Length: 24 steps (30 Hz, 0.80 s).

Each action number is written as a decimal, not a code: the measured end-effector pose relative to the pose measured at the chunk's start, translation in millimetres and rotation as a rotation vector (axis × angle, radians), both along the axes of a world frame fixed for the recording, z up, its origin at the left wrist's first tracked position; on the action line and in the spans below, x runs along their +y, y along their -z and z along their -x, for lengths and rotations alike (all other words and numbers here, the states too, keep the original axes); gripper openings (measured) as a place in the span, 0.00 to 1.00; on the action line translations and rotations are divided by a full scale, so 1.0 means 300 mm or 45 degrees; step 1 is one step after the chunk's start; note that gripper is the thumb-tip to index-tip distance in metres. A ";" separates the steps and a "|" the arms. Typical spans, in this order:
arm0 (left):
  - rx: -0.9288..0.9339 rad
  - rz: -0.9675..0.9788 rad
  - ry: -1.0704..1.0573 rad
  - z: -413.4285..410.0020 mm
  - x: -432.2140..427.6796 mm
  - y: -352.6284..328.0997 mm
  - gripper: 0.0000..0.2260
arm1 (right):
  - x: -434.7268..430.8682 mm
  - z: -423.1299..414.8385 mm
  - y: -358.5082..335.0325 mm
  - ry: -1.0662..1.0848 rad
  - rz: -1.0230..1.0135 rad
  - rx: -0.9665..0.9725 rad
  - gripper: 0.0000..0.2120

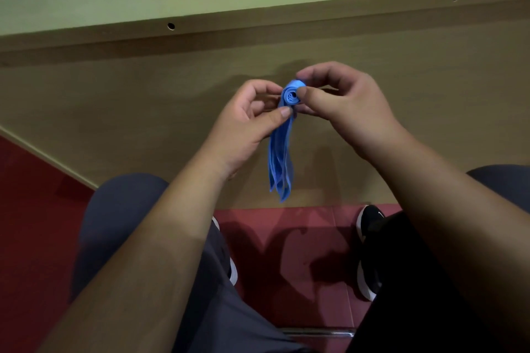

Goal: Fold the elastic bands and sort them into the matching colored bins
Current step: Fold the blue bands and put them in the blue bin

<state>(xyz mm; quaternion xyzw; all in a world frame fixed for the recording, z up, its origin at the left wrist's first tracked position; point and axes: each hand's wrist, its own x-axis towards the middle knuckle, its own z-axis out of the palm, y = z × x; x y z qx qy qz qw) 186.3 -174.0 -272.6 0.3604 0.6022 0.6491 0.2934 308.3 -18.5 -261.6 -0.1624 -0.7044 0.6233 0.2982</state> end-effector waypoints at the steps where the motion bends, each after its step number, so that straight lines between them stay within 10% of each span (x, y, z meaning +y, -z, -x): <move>1: 0.016 0.003 -0.013 -0.001 0.000 0.000 0.12 | -0.001 0.000 0.000 0.003 -0.016 -0.002 0.11; 24: 0.194 0.015 -0.075 0.035 0.000 0.010 0.18 | 0.015 -0.004 -0.001 0.013 -0.162 -0.009 0.13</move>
